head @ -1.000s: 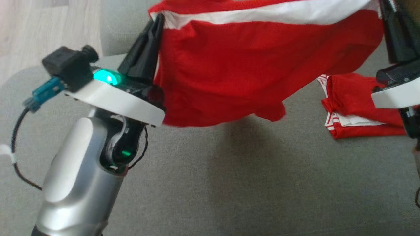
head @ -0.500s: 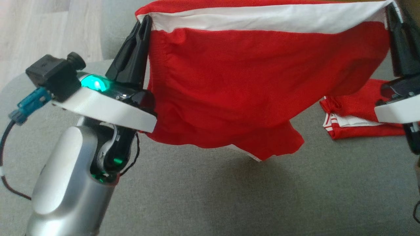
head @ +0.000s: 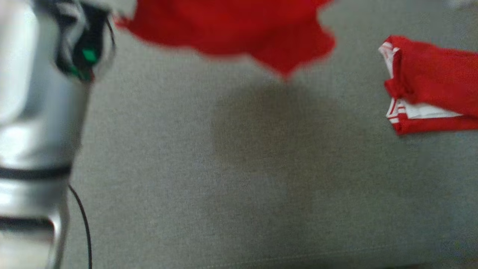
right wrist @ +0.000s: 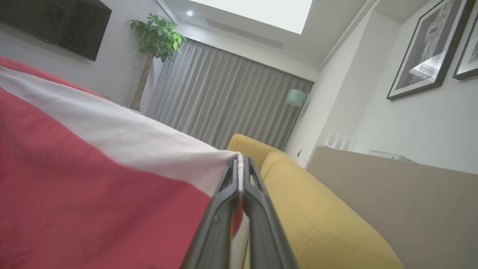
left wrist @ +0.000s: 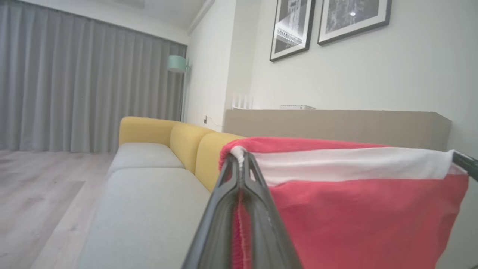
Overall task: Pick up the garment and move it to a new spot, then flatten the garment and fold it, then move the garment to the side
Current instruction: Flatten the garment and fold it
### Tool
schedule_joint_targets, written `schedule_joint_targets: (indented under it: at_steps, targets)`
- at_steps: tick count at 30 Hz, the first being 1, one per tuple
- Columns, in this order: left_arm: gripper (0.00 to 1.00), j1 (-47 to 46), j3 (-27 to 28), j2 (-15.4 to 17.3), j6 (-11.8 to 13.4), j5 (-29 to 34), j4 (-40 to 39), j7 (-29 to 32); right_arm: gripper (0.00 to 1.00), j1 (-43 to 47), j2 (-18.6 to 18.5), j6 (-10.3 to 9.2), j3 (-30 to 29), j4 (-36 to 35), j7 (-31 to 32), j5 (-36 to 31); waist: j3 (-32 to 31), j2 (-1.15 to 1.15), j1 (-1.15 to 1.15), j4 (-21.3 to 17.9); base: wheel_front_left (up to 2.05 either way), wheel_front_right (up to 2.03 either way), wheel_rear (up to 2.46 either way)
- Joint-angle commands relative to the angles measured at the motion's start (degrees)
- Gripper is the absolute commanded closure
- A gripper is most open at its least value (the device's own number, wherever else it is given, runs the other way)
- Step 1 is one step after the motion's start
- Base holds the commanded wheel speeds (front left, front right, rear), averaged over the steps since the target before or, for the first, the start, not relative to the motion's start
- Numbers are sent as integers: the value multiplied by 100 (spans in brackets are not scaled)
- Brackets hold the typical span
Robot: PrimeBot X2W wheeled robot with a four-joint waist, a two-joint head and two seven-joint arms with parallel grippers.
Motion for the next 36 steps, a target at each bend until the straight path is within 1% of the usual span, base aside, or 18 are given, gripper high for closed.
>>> schedule_joint_targets:
  at_steps: [1, 5, 9, 12, 15, 17, 22, 26, 27, 34, 35, 36]
  targets:
    - [100, -684, 251, 260, -55, 147, 105, -193, 100, -567, 72, 37, 43, 183, -190, -9, 452, 0, -1, -11, 0, 0, 0]
    - [100, -1479, 234, 273, -240, 338, 898, -746, 100, -1442, 447, 37, 71, 1089, -752, -125, 684, 0, -1, 15, 0, 0, 0]
    - [100, -1752, 147, 214, -378, 376, 1527, -1015, 100, -1622, 782, 37, 210, 1789, -1167, -135, 849, 0, -1, 74, 0, 0, 0]
    - [100, -1634, -82, 204, -458, 429, 1807, -1101, 100, -1427, 898, 37, 524, 2197, -1342, -91, 951, 0, -1, 139, 0, 0, 0]
    - [100, -1227, -435, 242, -493, 474, 1998, -1137, 100, -1093, 970, 37, 950, 2568, -1459, 61, 979, 0, -1, 180, 0, 0, 0]
    - [100, -893, -745, 327, -499, 497, 2026, -1146, 100, -886, 964, 37, 1288, 2780, -1522, 110, 982, 0, -1, 201, 0, 0, 0]
    - [100, -34, -1273, 562, -501, 482, 1781, -1151, 100, -440, 753, 37, 2096, 3131, -1609, 292, 846, 0, -1, 320, 0, 0, 0]
    - [100, 583, -1470, 726, -502, 514, 1550, -1152, 100, -133, 422, 37, 2748, 3229, -1617, 573, 626, 0, -1, 393, 0, 0, 0]
    - [100, 583, -1470, 726, -502, 514, 1550, -1152, 100, -133, 422, 37, 2748, 3229, -1617, 573, 626, 0, -1, 393, 0, 0, 0]
    - [100, 1422, -1925, 967, -502, 753, 1324, -1152, 100, 313, -216, 37, 3724, 3112, -1450, 1183, 138, 0, -1, 464, 0, 0, 0]
    - [100, 1610, -1991, 1020, -502, 787, 1263, -1153, 100, 440, -394, 37, 4019, 2983, -1332, 1380, 9, 0, -1, 471, 0, 0, 0]
    - [100, 1698, -2005, 1038, -503, 791, 1235, -1153, 100, 502, -487, 37, 4158, 2908, -1261, 1496, -53, 0, -1, 473, 0, 0, 0]
